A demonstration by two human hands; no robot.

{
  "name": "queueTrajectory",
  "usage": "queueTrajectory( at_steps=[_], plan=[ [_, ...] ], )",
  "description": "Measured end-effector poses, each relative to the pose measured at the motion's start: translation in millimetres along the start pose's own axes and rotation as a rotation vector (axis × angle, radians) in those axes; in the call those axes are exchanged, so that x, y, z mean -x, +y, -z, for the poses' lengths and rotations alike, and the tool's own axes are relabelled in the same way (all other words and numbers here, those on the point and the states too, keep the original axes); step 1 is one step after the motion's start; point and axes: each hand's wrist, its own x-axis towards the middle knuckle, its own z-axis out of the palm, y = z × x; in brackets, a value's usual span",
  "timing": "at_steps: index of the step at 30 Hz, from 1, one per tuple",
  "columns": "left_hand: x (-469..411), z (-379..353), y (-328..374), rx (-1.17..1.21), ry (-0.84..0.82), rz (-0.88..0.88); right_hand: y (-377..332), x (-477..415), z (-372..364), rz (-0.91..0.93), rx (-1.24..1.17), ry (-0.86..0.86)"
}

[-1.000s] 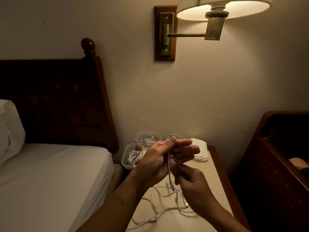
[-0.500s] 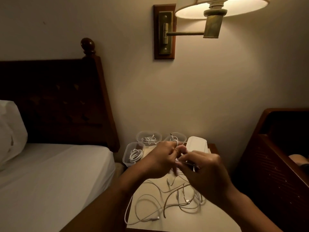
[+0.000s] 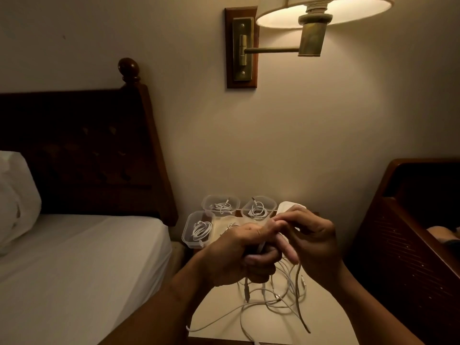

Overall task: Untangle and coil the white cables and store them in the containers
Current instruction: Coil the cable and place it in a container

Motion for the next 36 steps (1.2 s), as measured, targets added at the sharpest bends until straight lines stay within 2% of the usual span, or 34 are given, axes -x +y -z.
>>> queueTrajectory(
  at_steps=[4,7,9,12,14,17,21,27,36],
  plan=[
    [-3.4,-7.4,-0.4,0.115,0.072,-0.194,-7.6,13.3,-15.4,-0.3,-0.217,0.043],
    [-8.7,-9.8,10.0,0.205,0.186,-0.345,-9.9,28.2,-28.6,-0.38,-0.068,0.012],
    [-13.4,-5.5,17.4,0.191,0.246,-0.356,-10.4,36.9,-34.5,-0.345,0.142,-0.126],
    [-19.0,5.3,18.8,-0.092,0.381,-0.282,-11.3,43.2,-33.3,-0.202,0.461,-0.26],
    [-20.1,9.3,16.5,-0.306,0.458,-0.224,-16.8,38.9,-28.5,-0.066,0.629,-0.264],
    [-18.0,11.9,17.4,-0.512,0.513,-0.118,-24.2,28.2,-17.6,0.066,0.68,-0.238],
    [-14.8,9.3,13.2,-0.71,0.442,0.03,-29.4,9.7,1.7,0.202,0.604,-0.209],
    [-11.6,4.7,5.0,-0.522,0.311,0.052,-31.5,-5.3,13.8,0.352,0.476,-0.169],
    [-5.8,12.3,0.5,-0.231,0.143,0.092,-2.6,-16.8,17.0,0.156,0.246,-0.11]
  ],
)
